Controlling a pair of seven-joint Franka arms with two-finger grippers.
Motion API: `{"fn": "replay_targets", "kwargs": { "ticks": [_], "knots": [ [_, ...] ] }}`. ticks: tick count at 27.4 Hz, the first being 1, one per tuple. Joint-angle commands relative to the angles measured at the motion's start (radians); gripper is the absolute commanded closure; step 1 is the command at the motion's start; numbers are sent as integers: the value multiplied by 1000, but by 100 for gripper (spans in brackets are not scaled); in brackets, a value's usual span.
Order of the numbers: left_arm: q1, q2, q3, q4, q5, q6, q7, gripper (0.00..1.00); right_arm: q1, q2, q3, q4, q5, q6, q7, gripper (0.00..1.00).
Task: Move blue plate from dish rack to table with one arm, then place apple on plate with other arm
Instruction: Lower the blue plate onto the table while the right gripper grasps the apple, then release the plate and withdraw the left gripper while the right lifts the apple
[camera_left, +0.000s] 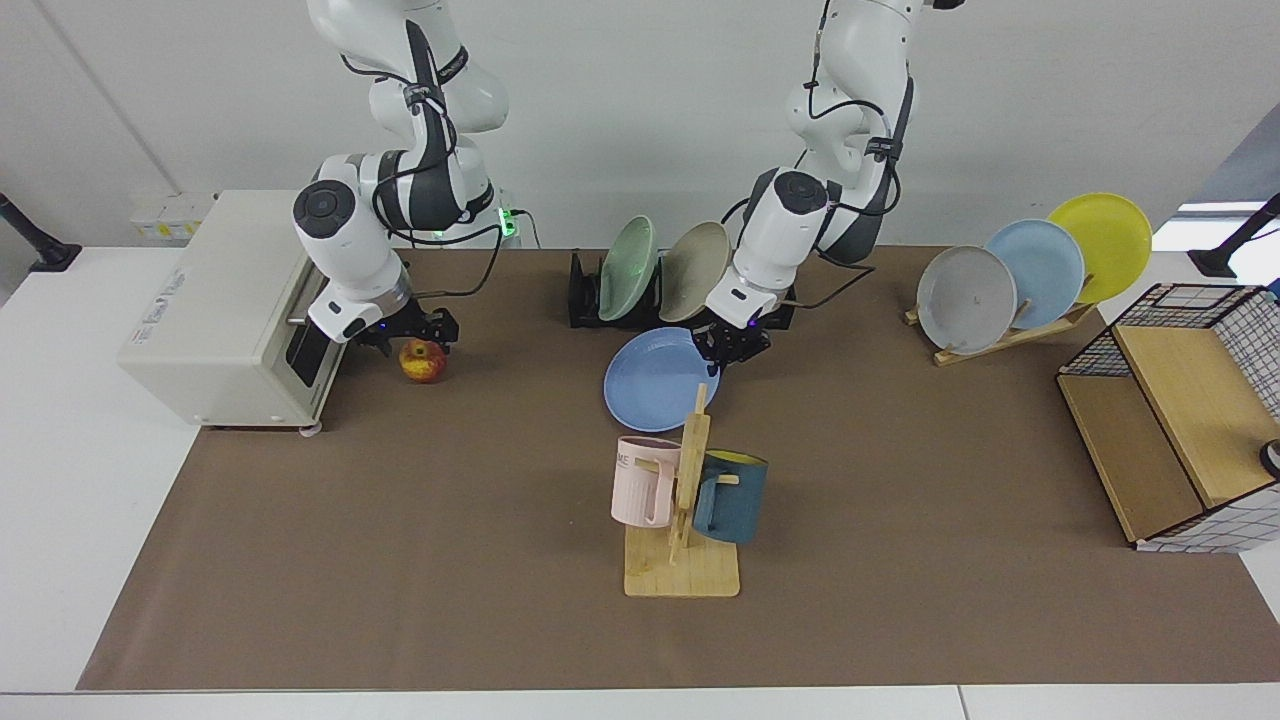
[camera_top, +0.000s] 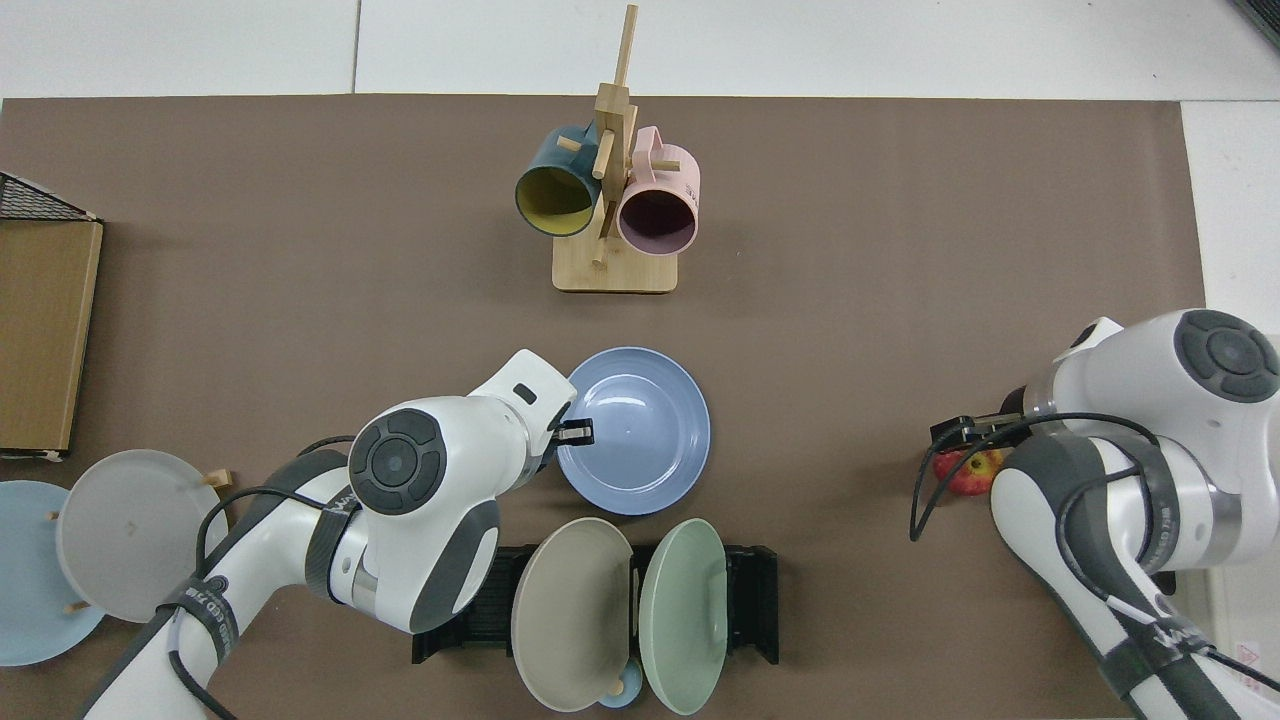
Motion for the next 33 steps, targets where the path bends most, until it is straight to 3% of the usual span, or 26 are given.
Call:
{"fn": "replay_targets", "kwargs": {
  "ticks": [1, 5, 8, 13, 16, 17, 18, 19, 20, 21, 28, 33],
  "knots": [
    [2, -6, 0, -15, -7, 25, -11, 0, -1, 15, -1, -34, -35, 62, 31, 0],
    [14, -5, 3, 3, -7, 5, -5, 0, -2, 39, -1, -42, -35, 84, 32, 0],
    [11, -6, 50, 37, 20, -59, -7, 0, -2, 52, -1, -51, -37, 102, 32, 0],
    [16, -22, 110, 206, 230, -365, -19, 0, 1, 70, -1, -75, -37, 133, 32, 0],
    [34, -49, 153, 276, 275, -497, -1, 0, 1, 79, -1, -82, -37, 141, 31, 1],
    [37, -60, 165, 296, 275, -530, 8, 0, 1, 79, -1, -82, -38, 139, 31, 18],
    [43, -69, 179, 318, 275, -565, 25, 0, -4, 79, -1, -82, -38, 138, 31, 48],
    [45, -75, 193, 344, 274, -599, 47, 0, -7, 79, 0, -83, -38, 138, 34, 71],
    [42, -79, 213, 373, 272, -637, 74, 0, -7, 79, 0, -83, -38, 136, 36, 85],
    [40, -79, 228, 400, 272, -674, 102, 0, -2, 79, 0, -83, -38, 136, 37, 93],
    [49, -79, 336, 557, 225, -832, 246, 0, 4, 62, 2, -51, -37, 101, 40, 100],
    [59, -98, 435, 620, 157, -912, 383, 0, 82, 52, 0, 56, -35, 13, 89, 100]
  ]
}}
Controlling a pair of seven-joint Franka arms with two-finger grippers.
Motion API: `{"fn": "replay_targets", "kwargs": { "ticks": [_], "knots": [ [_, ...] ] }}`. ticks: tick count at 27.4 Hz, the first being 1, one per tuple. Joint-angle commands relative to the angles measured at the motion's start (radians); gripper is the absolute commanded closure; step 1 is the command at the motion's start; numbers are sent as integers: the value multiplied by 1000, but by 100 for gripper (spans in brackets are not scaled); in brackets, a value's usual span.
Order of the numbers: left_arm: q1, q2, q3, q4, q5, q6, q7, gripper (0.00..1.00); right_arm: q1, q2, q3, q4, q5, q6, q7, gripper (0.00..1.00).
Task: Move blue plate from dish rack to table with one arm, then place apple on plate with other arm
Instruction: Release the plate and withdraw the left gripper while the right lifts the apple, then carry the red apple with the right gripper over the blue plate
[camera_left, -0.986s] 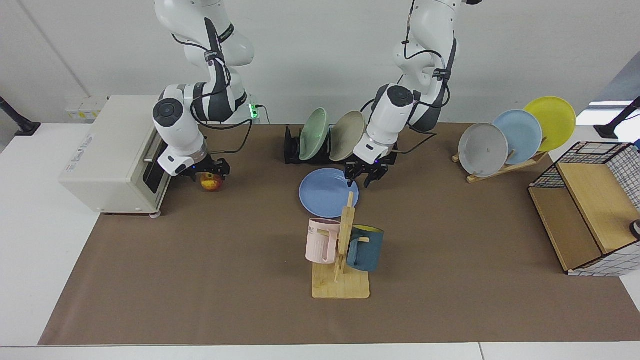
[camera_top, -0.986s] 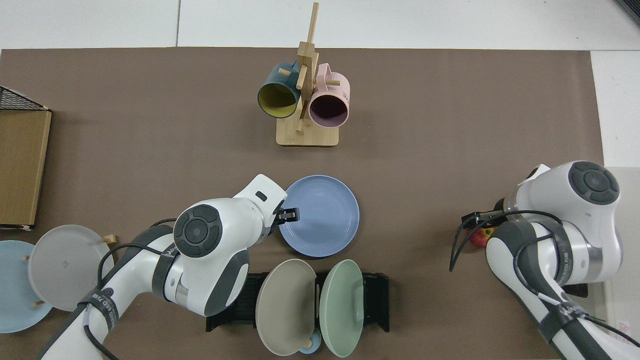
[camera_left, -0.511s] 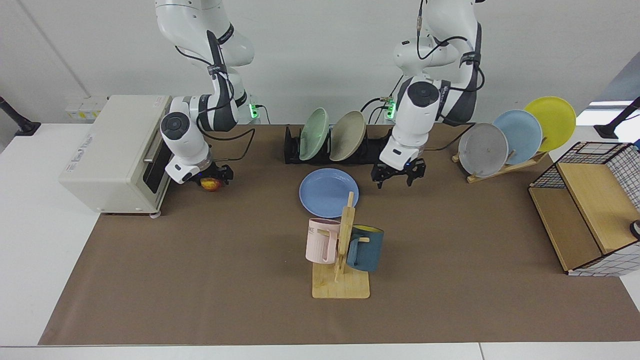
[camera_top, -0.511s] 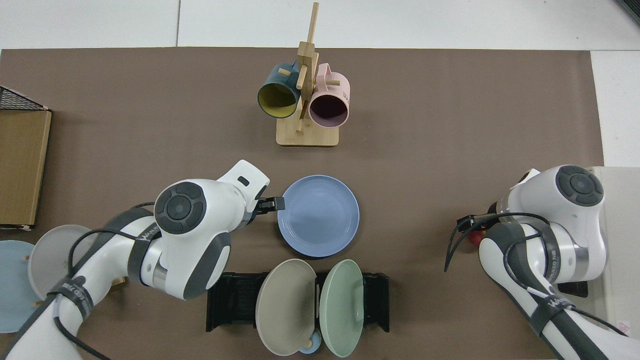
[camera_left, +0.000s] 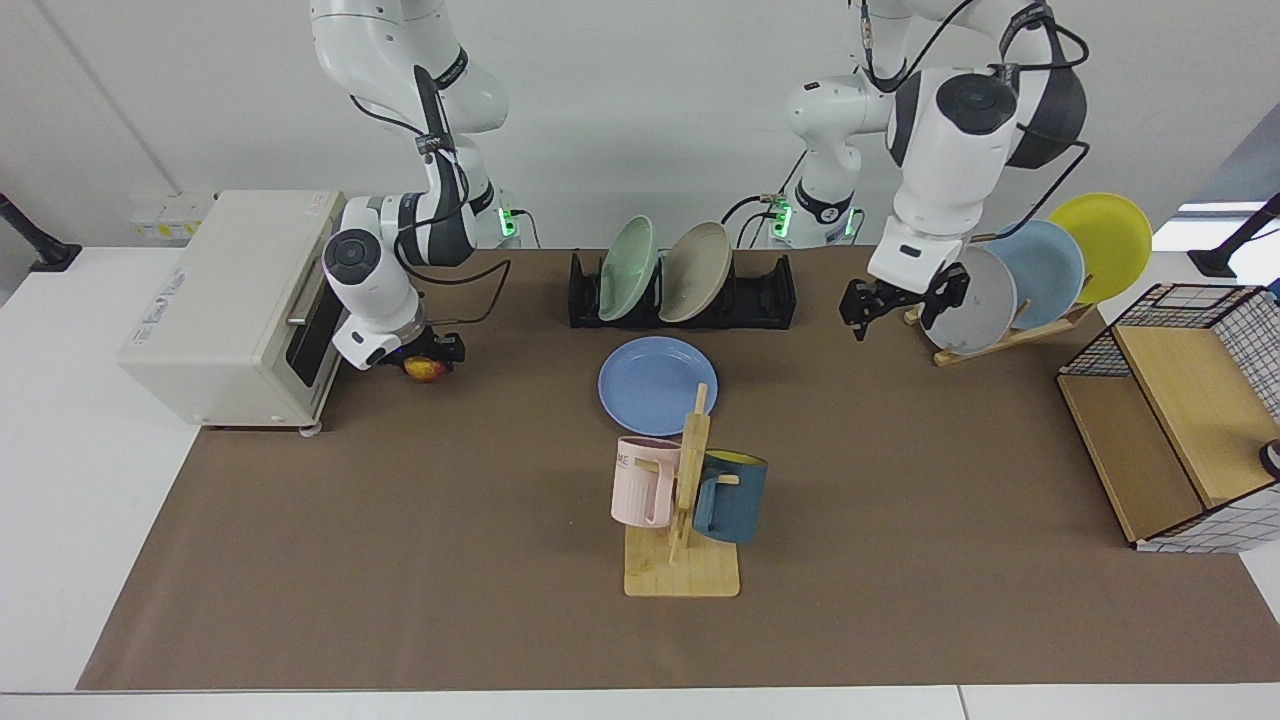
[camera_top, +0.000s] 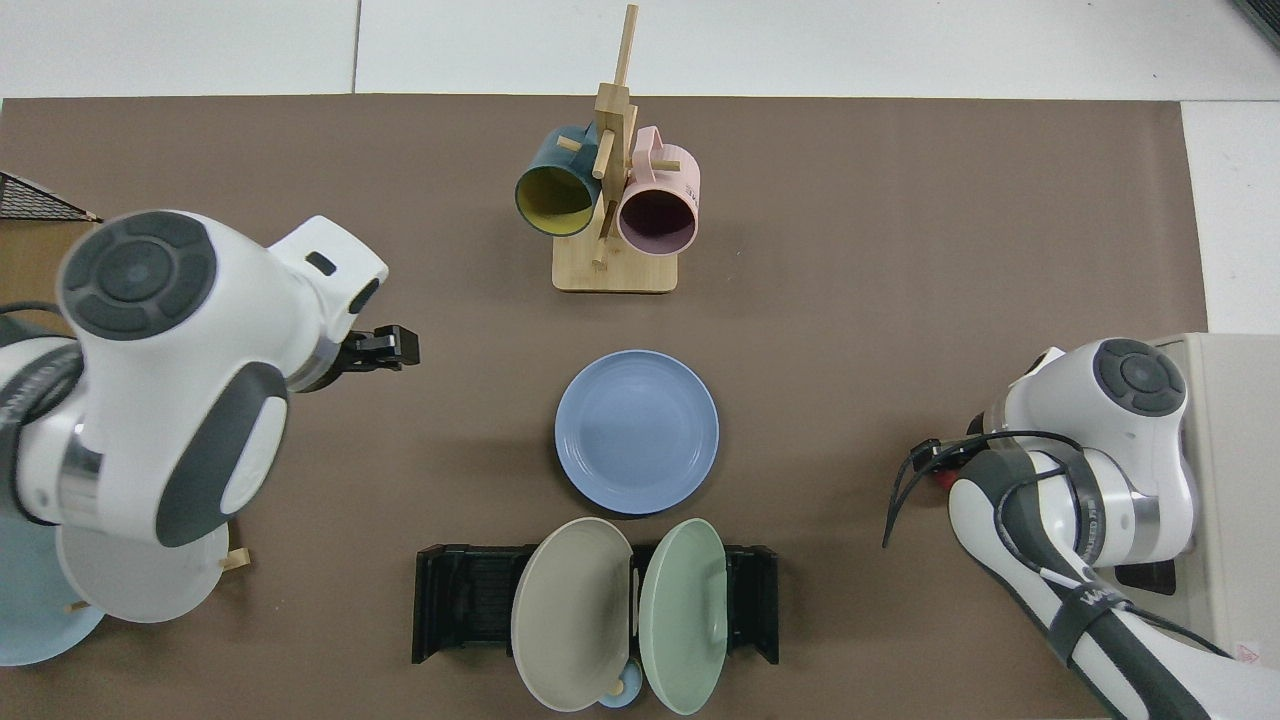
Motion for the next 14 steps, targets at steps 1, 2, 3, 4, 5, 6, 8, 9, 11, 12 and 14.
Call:
{"fn": "replay_targets", "kwargs": {
  "ticks": [1, 2, 3, 4, 5, 6, 8, 9, 11, 12, 14],
  "knots": [
    [9, -8, 90, 69, -69, -82, 131, 0, 88, -24, 1, 111, -25, -102, 114, 100],
    [9, -20, 104, 67, -76, -81, 139, 0, 103, -24, 3, 133, -27, -122, 144, 100],
    [9, -27, 114, 63, -81, -75, 140, 0, 118, -24, 1, 150, -27, -134, 169, 100],
    [9, -30, 118, 60, -84, -70, 140, 0, 131, -21, 3, 167, -27, -139, 187, 100],
    [11, -30, 121, 60, -86, -67, 142, 0, 143, -15, 3, 180, -27, -139, 206, 100],
    [12, -30, 129, 60, -86, -66, 142, 0, 151, -13, 4, 185, -25, -130, 218, 100],
    [12, -30, 152, 60, -86, -64, 154, 0, 173, -7, 4, 193, -24, -110, 256, 100],
    [12, -30, 161, 58, -87, -66, 174, 0, 187, -2, 4, 205, -22, -102, 273, 100],
    [12, -34, 181, 57, -95, -76, 226, 0, 224, 13, 4, 233, -14, -103, 300, 100],
    [12, -40, 187, 55, -98, -78, 240, 0, 242, 18, 4, 246, -11, -102, 312, 100],
    [9, -48, 192, 47, -101, -78, 248, 0, 281, 36, 4, 274, -5, -103, 339, 100]
  ]
}}
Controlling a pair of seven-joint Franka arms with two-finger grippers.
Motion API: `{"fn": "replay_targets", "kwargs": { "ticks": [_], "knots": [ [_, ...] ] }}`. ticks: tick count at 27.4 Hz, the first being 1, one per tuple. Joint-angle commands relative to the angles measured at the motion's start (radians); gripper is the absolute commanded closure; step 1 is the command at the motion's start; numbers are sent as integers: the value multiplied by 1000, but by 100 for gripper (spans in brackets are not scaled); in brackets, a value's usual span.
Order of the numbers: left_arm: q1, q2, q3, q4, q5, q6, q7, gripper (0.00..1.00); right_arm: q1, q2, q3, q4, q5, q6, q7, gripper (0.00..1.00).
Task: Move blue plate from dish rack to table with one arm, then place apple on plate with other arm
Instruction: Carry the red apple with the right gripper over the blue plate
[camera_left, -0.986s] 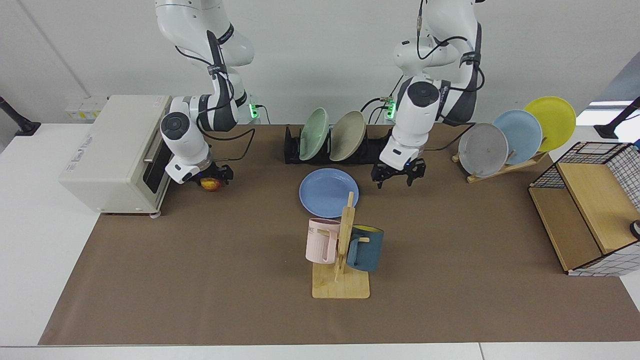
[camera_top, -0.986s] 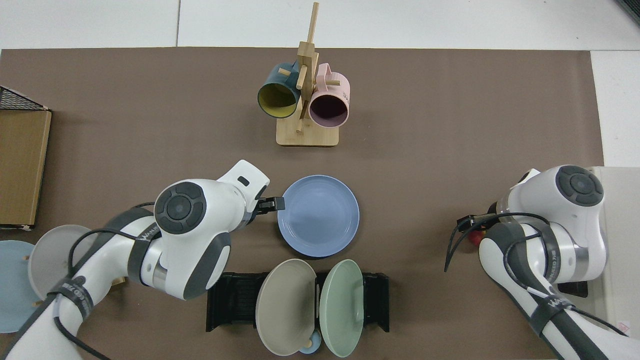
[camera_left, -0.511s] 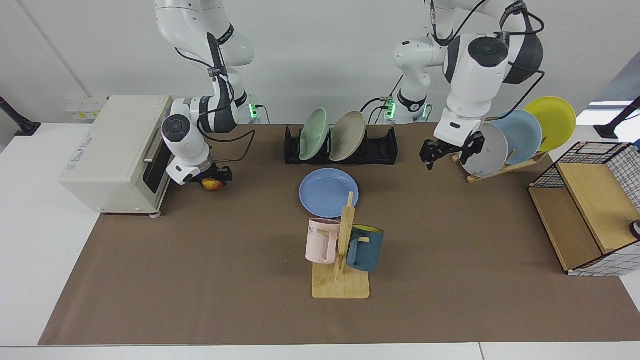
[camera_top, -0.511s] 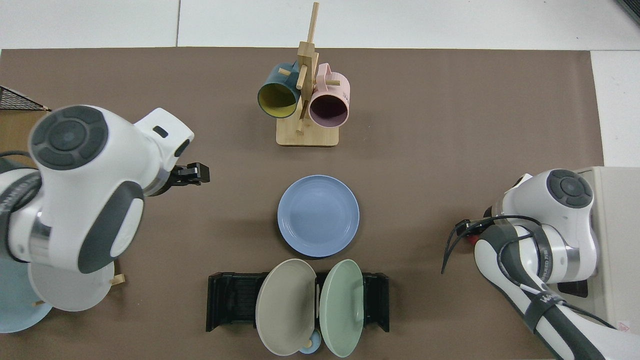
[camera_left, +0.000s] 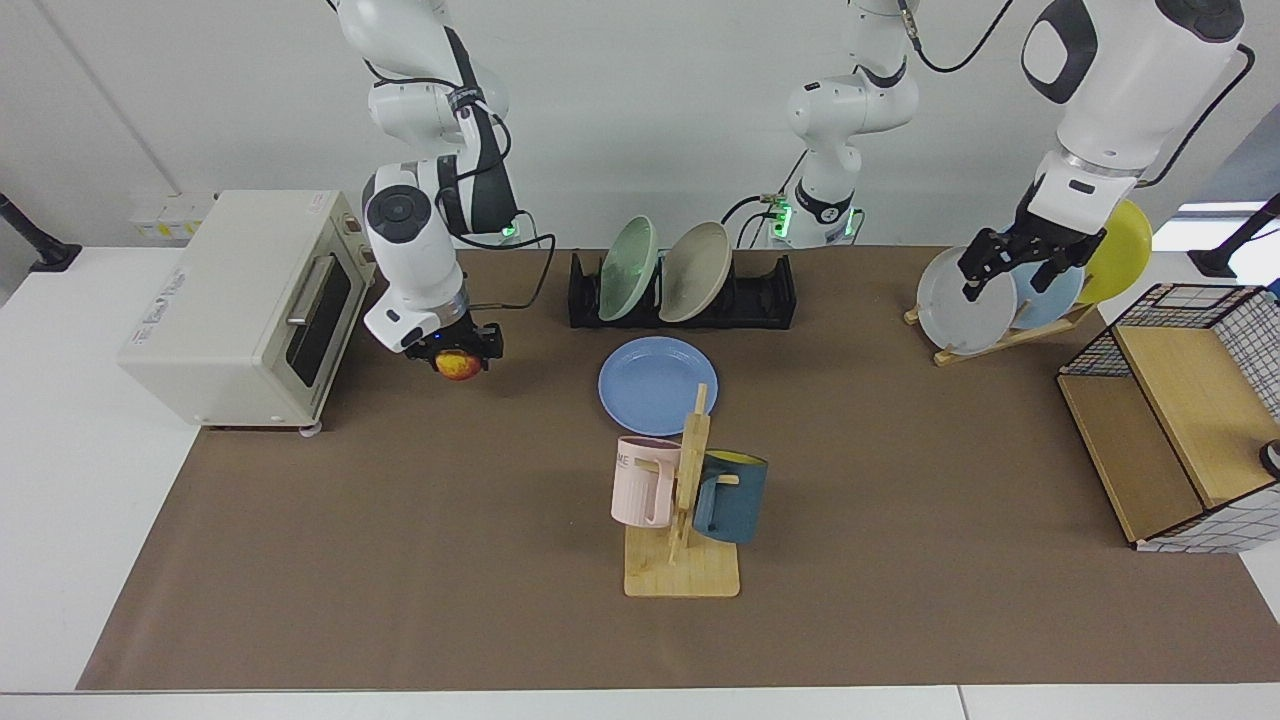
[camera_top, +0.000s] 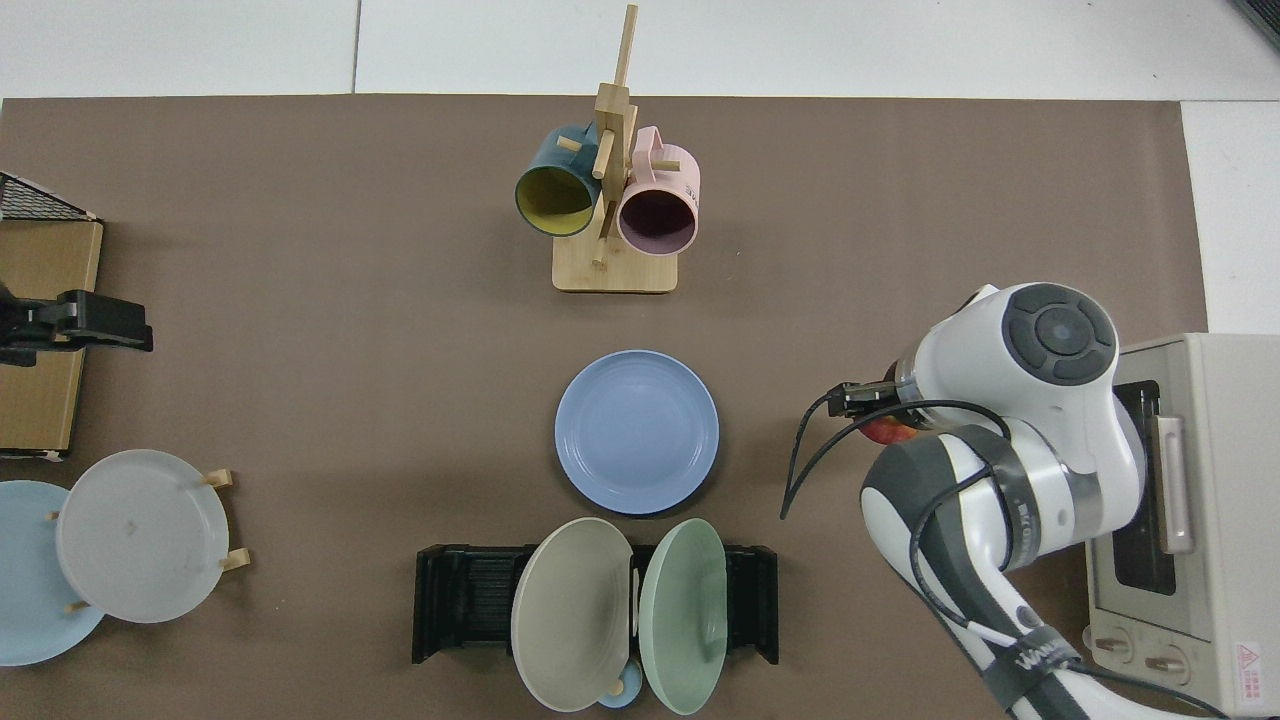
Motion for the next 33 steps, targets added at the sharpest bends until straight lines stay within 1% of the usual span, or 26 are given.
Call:
{"fn": "replay_targets", "kwargs": {
  "ticks": [1, 3, 6, 8, 13, 16, 19, 21, 27, 28, 30, 31, 32, 33],
  "knots": [
    [-6, -23, 28, -12, -25, -24, 58, 0, 87, 62, -1, 93, -4, 1, 95, 100],
    [-9, -23, 29, -13, -25, -20, 55, 0, 127, 88, -1, 129, 11, 0, 143, 100],
    [-15, -23, 34, -15, -25, -18, 50, 0, 188, 136, -1, 186, 60, 0, 213, 100],
    [-13, -29, 34, -15, -25, -18, 50, 0, 230, 171, -1, 217, 80, 4, 258, 100],
    [-13, -44, 32, -36, -25, -21, 47, 0, 317, 257, -1, 312, 87, 4, 394, 100],
    [-12, -52, 31, -46, -25, -21, 47, 0, 359, 291, -3, 327, 83, 9, 453, 100],
    [-12, -52, 31, -46, -25, -23, 46, 0, 380, 312, -1, 330, 90, 62, 468, 100],
    [-13, -52, 31, -46, -25, -21, 46, 0, 388, 329, -1, 327, 94, 88, 471, 100],
    [-12, -52, 31, -46, -25, -12, 46, 0, 397, 363, -1, 318, 91, 108, 482, 100],
    [-12, -52, 31, -46, -25, -12, 47, 0, 397, 365, -1, 314, 91, 116, 482, 99],
    [-12, -52, 31, -46, -25, -8, 47, 0, 391, 368, -1, 295, 90, 134, 480, 90],
    [-12, -52, 31, -46, -25, -5, 46, 0, 388, 368, -1, 289, 90, 144, 480, 80],
    [-10, -51, 31, -46, -25, -4, 46, 0, 388, 366, -1, 281, 90, 153, 480, 54],
    [-10, -52, 31, -46, -25, -6, 46, 0, 388, 365, -1, 275, 93, 161, 482, 16]
  ]
}}
